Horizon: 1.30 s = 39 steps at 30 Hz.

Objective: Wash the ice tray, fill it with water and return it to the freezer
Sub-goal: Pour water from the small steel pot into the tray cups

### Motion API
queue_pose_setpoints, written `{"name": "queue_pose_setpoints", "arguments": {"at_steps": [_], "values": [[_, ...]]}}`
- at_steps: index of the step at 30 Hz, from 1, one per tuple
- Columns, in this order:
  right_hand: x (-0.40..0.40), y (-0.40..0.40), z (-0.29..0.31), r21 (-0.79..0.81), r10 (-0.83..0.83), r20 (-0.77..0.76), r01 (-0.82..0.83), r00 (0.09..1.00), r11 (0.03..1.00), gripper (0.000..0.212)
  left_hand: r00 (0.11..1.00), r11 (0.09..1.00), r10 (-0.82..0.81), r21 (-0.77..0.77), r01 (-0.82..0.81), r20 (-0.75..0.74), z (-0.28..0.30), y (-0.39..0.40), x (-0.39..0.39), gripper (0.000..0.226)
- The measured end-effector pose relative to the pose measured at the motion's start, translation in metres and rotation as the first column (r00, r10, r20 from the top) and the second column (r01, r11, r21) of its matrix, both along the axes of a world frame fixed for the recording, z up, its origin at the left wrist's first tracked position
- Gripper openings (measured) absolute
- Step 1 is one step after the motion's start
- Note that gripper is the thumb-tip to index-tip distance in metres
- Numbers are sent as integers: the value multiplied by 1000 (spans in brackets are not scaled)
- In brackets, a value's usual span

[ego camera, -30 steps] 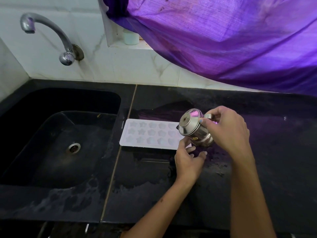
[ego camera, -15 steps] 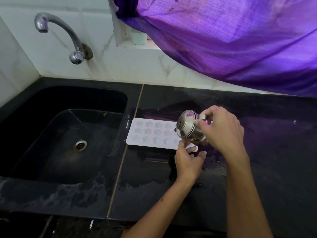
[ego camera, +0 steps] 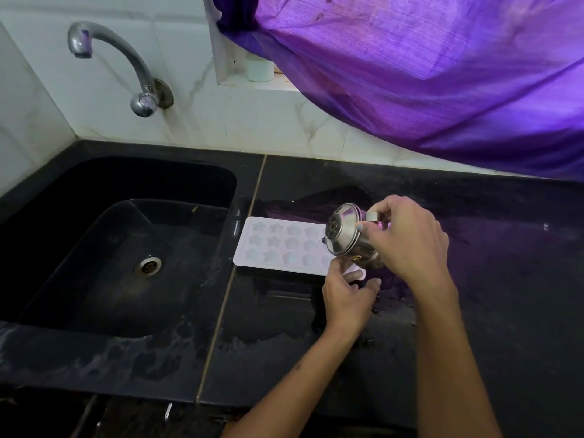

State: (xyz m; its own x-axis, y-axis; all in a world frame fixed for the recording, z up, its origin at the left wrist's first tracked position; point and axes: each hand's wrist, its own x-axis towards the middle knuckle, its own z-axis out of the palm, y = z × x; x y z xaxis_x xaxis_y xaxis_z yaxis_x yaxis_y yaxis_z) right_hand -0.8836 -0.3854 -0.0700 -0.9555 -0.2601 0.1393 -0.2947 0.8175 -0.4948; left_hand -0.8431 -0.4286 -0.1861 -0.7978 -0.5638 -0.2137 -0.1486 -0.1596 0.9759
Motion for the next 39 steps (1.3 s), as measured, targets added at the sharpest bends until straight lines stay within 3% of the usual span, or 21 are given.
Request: {"name": "queue_pose_setpoints", "arguments": {"at_steps": [18,31,39], "values": [[-4,4,-3,-15,3,-7,-4,1000,1000,6,1000,1000,2,7,-2,5,3,2,2,41],[-2,-2,4,-135,-50,34,55,998,989,10,998,998,-50,-46,49,-25,10,-16,9,53],[3,-18,7,-91,-24,43,28,999,995,9,999,997,-54,-46,54,9,7,-29,9,49]]}}
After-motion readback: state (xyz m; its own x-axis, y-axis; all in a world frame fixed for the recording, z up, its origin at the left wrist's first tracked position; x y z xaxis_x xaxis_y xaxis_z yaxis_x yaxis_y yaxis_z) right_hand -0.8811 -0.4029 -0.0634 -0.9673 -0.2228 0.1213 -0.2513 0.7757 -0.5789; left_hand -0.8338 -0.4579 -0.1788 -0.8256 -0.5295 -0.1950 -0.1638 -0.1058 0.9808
